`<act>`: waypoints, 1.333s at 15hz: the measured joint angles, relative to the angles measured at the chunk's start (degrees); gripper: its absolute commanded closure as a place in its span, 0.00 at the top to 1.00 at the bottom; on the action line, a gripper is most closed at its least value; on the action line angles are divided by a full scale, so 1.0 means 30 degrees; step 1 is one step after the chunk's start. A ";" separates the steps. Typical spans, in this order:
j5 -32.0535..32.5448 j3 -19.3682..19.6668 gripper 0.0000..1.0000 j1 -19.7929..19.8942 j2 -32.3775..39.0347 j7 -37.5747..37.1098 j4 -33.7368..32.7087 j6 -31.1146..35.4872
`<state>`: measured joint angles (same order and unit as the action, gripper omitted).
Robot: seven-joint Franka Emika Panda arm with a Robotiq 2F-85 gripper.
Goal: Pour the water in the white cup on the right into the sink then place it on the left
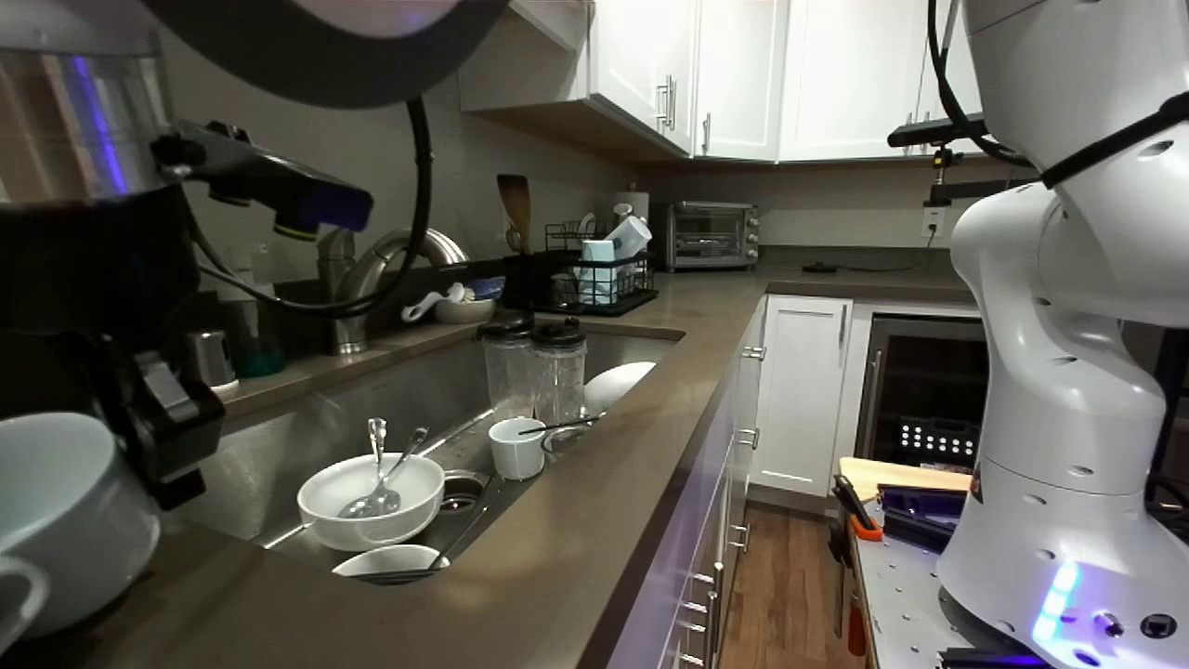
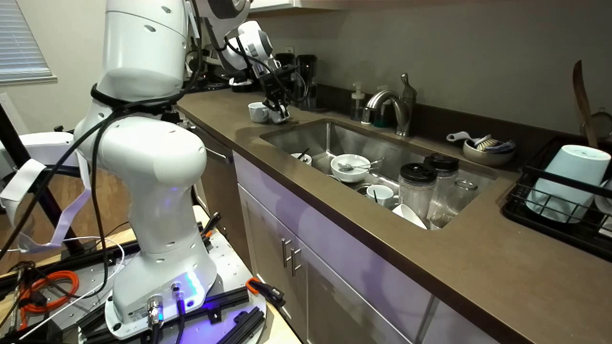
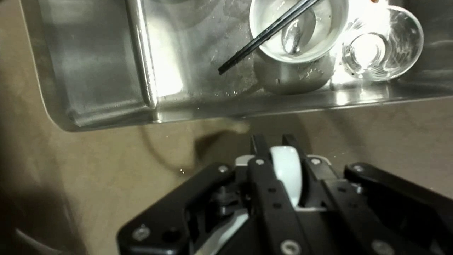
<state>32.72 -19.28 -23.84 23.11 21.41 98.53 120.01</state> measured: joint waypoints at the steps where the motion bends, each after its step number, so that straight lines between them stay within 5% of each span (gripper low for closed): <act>1: 0.0000 0.0003 0.04 -0.0121 0.0212 0.0181 -0.0334 -0.0169; 20: -0.3961 0.0268 0.04 0.1177 0.1070 0.1900 -0.1230 0.1199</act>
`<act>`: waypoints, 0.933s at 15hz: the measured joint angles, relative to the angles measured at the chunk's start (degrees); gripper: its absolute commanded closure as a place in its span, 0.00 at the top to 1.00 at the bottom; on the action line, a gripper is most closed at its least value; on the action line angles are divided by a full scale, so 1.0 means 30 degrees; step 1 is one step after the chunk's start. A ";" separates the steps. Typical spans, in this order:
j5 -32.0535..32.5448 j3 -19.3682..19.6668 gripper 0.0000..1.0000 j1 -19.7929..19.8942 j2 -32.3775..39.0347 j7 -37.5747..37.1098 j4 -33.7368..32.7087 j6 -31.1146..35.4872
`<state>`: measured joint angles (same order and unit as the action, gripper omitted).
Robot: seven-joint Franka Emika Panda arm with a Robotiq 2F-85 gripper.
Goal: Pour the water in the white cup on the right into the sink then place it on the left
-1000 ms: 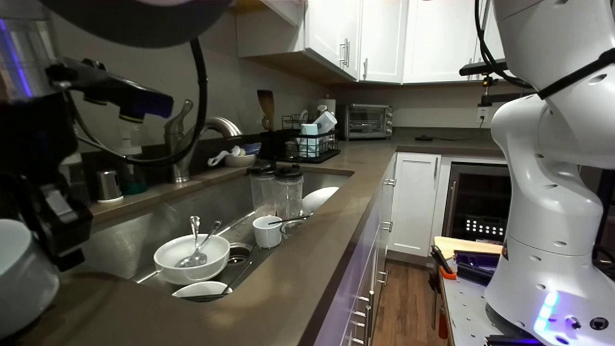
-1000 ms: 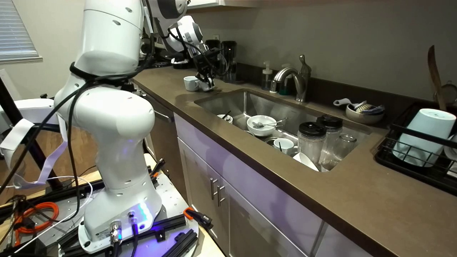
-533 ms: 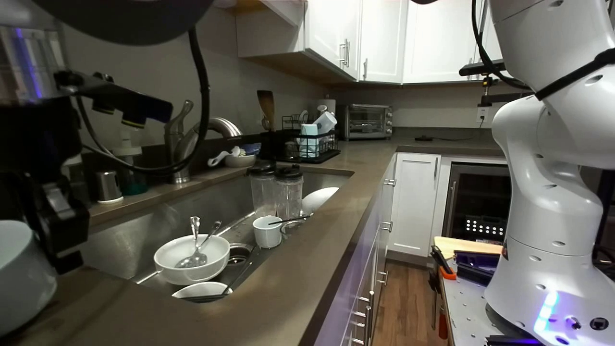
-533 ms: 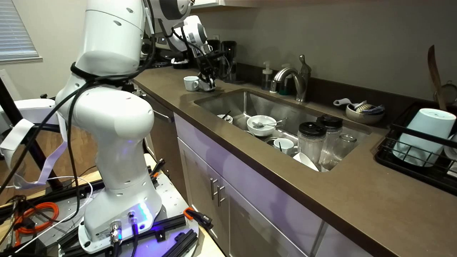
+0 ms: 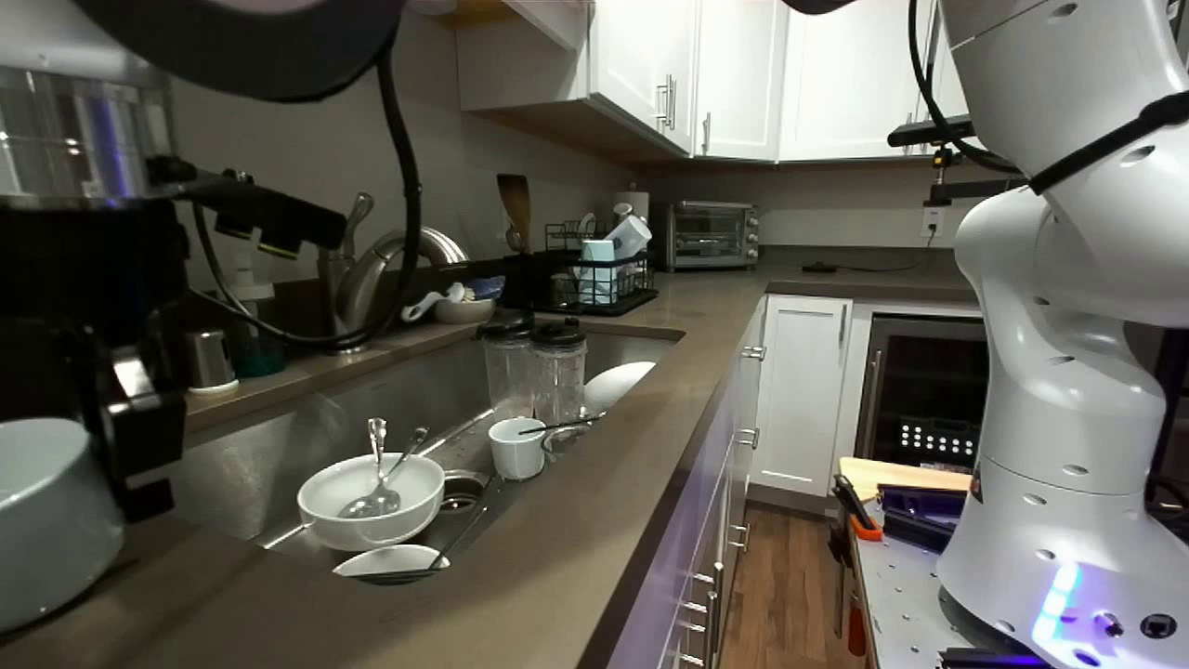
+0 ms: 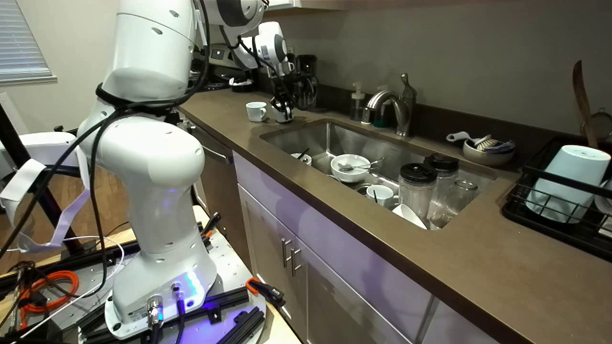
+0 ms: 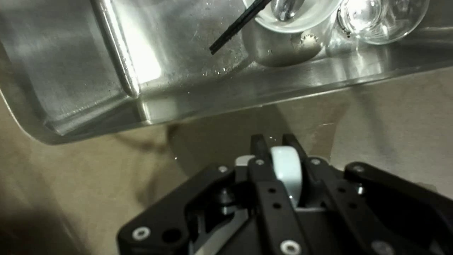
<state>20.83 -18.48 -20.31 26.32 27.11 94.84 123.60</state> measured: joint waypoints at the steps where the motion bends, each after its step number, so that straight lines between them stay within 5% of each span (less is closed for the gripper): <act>1: -0.0240 0.0000 0.04 0.0077 0.0006 0.0123 0.0018 0.0066; 10: -0.2100 -0.0030 0.05 0.0523 0.0155 0.1291 0.0002 0.0340; 13: -0.2618 -0.0045 0.13 0.0527 0.0193 0.1444 -0.0006 0.0340; 14: -0.2750 -0.0048 0.07 0.0528 0.0203 0.1464 -0.0009 0.0340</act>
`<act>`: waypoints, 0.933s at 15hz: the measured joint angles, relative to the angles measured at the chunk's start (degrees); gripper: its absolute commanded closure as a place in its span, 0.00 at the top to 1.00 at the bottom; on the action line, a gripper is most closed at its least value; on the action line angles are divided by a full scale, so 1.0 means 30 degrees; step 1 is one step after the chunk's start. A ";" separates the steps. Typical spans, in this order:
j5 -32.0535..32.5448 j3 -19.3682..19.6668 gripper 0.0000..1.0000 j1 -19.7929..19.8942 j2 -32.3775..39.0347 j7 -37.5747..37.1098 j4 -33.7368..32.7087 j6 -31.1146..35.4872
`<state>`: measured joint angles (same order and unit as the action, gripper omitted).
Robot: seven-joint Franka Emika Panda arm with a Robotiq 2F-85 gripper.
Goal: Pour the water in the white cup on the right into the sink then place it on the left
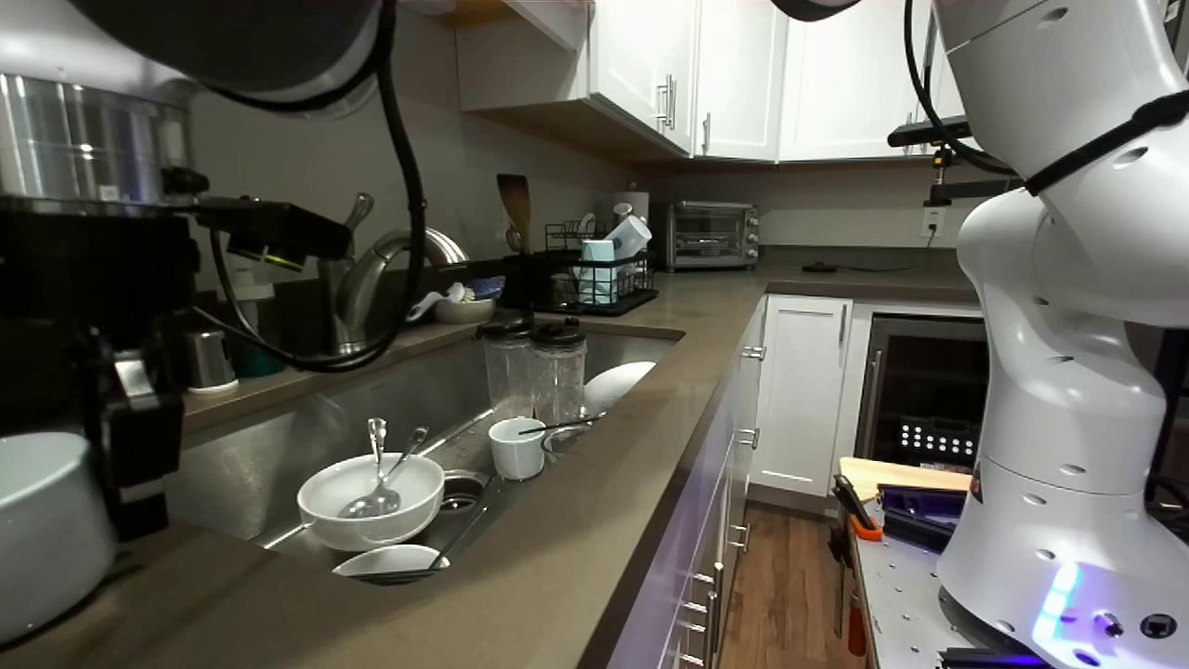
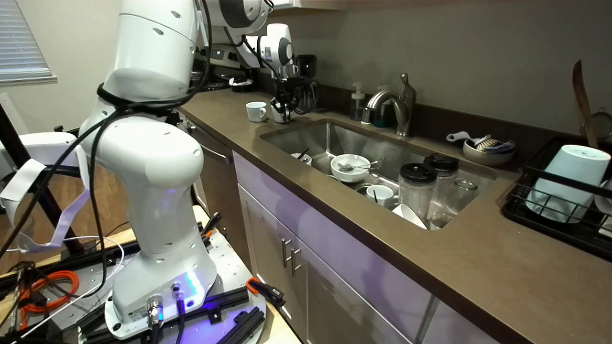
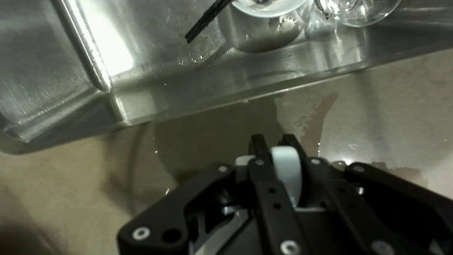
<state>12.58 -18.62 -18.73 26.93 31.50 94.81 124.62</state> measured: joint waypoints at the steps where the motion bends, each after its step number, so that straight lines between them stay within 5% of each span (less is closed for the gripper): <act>1: -0.0129 -0.0001 0.05 0.0001 0.0008 0.0014 -0.0001 0.0000; 6: -0.0718 -0.0031 0.06 0.0118 0.0050 0.0175 -0.0001 0.0002; 9: -0.1107 -0.0063 0.20 0.0229 0.0081 0.0325 -0.0001 0.0010; 14: -0.1191 -0.0094 0.25 0.0239 0.0223 0.0330 0.0022 0.0008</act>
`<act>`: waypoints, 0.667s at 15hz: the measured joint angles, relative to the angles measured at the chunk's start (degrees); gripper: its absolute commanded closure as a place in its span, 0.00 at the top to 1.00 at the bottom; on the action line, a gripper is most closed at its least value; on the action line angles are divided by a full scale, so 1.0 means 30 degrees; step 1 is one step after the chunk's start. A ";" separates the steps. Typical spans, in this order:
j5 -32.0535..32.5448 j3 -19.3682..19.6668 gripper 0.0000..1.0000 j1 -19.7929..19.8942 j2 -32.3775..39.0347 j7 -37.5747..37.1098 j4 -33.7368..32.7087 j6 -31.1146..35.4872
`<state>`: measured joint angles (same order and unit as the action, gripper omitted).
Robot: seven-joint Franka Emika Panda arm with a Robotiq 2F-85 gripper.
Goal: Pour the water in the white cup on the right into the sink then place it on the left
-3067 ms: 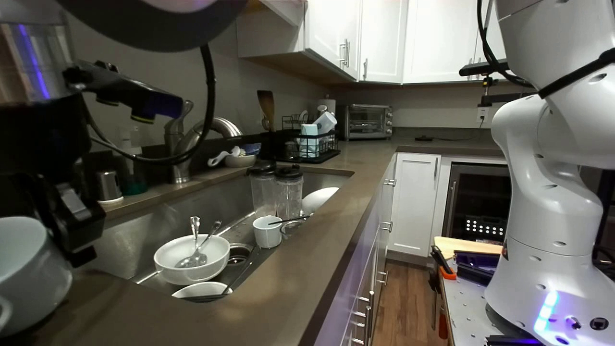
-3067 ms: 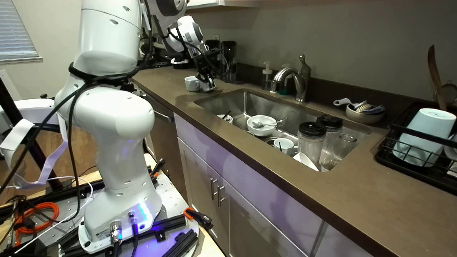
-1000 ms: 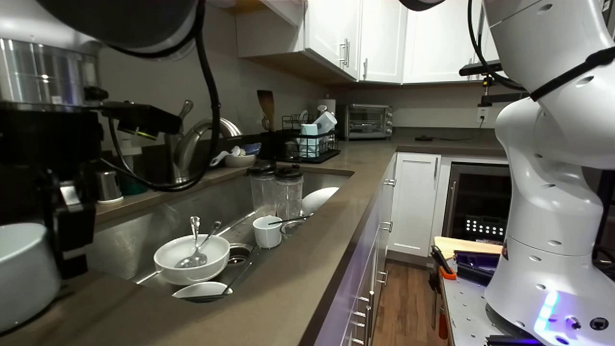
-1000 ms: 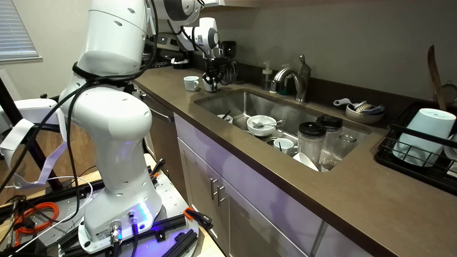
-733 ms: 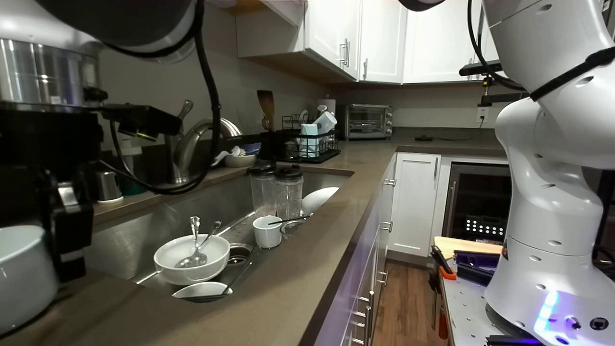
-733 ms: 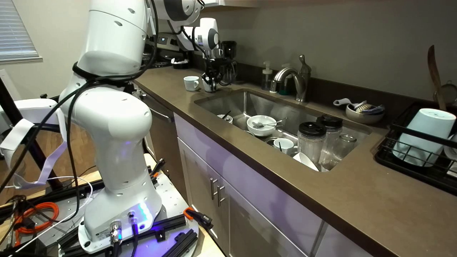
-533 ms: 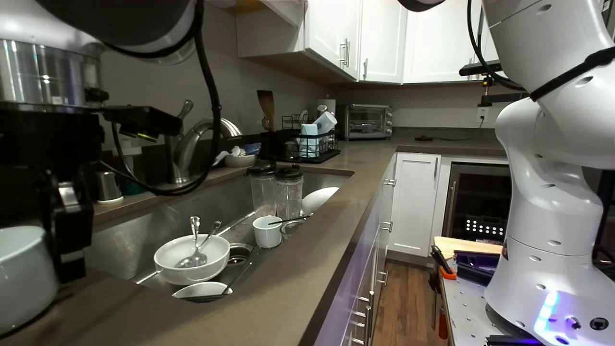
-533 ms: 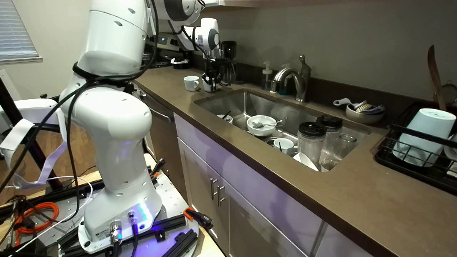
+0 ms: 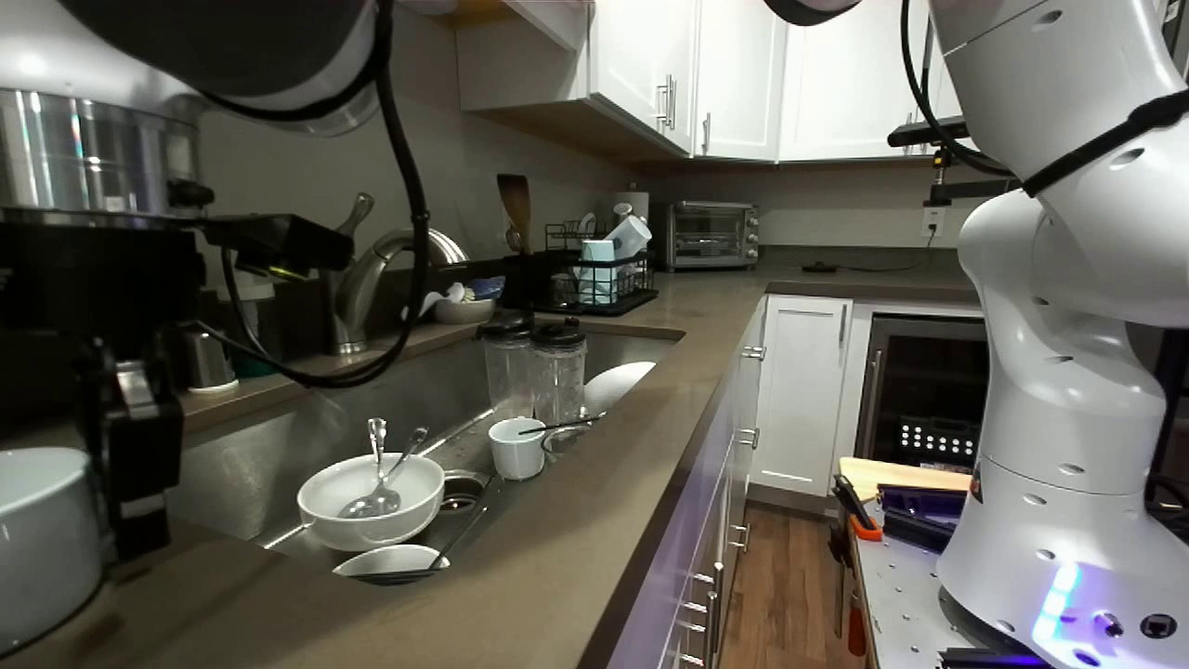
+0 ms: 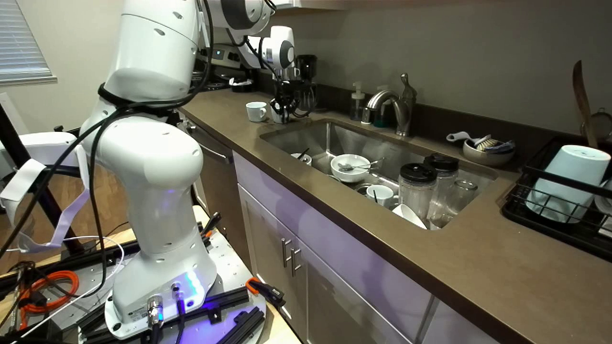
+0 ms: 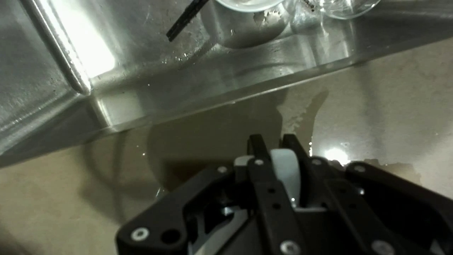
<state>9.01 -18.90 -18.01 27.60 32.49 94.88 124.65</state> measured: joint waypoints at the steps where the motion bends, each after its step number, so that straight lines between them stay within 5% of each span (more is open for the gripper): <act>1: 0.0000 -0.0010 0.33 0.0000 0.0056 0.0000 0.0000 0.0000; 3: 0.0000 -0.0021 0.38 -0.0002 0.0128 0.0000 0.0007 0.0000; 7: 0.0009 -0.0020 0.65 -0.0009 0.0139 -0.0004 0.0029 -0.0015; 10: 0.0225 0.0048 0.71 -0.0083 0.0008 -0.0111 0.0103 -0.0244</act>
<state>9.69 -18.76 -18.26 27.62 32.16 95.18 123.91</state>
